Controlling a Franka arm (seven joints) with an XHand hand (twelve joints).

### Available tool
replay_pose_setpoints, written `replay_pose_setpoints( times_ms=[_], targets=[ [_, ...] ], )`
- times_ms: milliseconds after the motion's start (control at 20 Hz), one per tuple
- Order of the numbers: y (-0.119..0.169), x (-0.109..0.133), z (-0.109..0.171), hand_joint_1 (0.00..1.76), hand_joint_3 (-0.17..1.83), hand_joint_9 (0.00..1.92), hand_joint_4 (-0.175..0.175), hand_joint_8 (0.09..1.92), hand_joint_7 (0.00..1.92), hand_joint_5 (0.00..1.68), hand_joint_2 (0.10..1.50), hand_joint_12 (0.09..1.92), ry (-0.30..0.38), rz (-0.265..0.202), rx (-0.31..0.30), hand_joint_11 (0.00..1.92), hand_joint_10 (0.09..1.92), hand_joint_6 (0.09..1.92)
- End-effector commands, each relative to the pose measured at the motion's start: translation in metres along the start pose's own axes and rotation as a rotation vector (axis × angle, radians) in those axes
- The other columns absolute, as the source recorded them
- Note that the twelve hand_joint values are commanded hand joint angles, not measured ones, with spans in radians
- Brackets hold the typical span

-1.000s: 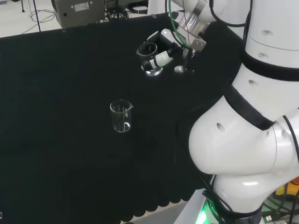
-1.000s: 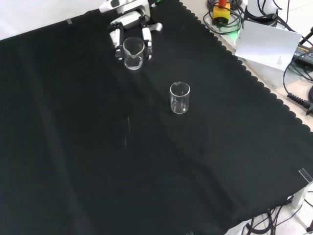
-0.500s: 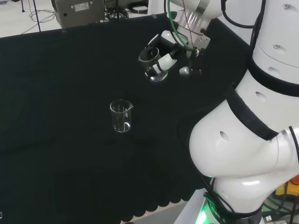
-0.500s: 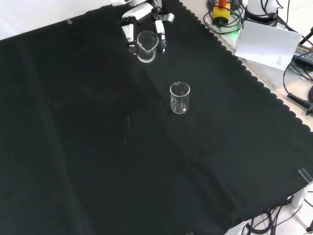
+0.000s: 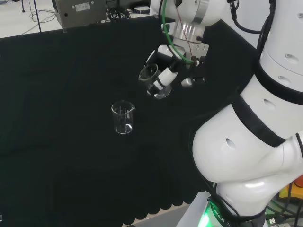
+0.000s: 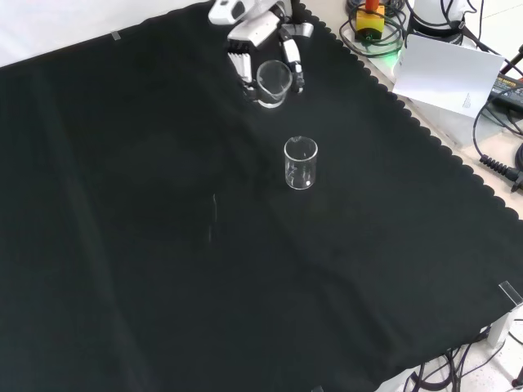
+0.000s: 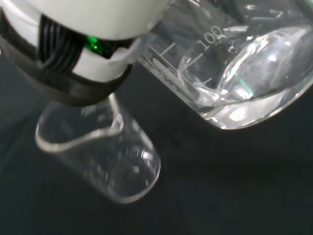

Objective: Pour the water from the handheld beaker into the one on the table.

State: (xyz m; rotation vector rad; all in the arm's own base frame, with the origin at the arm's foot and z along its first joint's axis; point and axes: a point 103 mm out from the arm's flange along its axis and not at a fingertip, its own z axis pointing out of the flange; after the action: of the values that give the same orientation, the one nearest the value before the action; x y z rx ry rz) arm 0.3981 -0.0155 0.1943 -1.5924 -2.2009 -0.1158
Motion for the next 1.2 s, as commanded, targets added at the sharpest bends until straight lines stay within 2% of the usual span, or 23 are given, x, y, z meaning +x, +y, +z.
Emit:
replay_pose_setpoints(
  times_ms=[50,350,450,650,950,1200],
  targets=[
    [-0.010,0.028,0.021,1.16,0.46,1.78,0.175,0.09,1.78,1.51,0.70,0.55,-0.110,-0.030,0.108,1.60,0.09,0.14],
    [-0.007,0.041,0.032,1.16,0.47,1.78,0.175,0.09,1.78,1.51,0.70,0.55,-0.181,-0.018,0.169,1.60,0.09,0.14],
    [-0.003,0.042,0.035,1.16,0.47,1.78,0.175,0.09,1.78,1.51,0.70,0.55,-0.204,0.007,0.198,1.60,0.09,0.14],
    [0.003,0.042,0.038,1.16,0.47,1.78,0.175,0.09,1.78,1.50,0.70,0.55,-0.247,0.051,0.217,1.59,0.09,0.15],
    [0.014,0.042,0.038,1.16,0.48,1.78,0.175,0.09,1.78,1.50,0.69,0.55,-0.307,0.095,0.252,1.59,0.09,0.15],
    [0.024,0.045,0.038,1.16,0.48,1.78,0.175,0.09,1.78,1.50,0.69,0.55,-0.385,0.137,0.290,1.59,0.09,0.15]
  ],
)
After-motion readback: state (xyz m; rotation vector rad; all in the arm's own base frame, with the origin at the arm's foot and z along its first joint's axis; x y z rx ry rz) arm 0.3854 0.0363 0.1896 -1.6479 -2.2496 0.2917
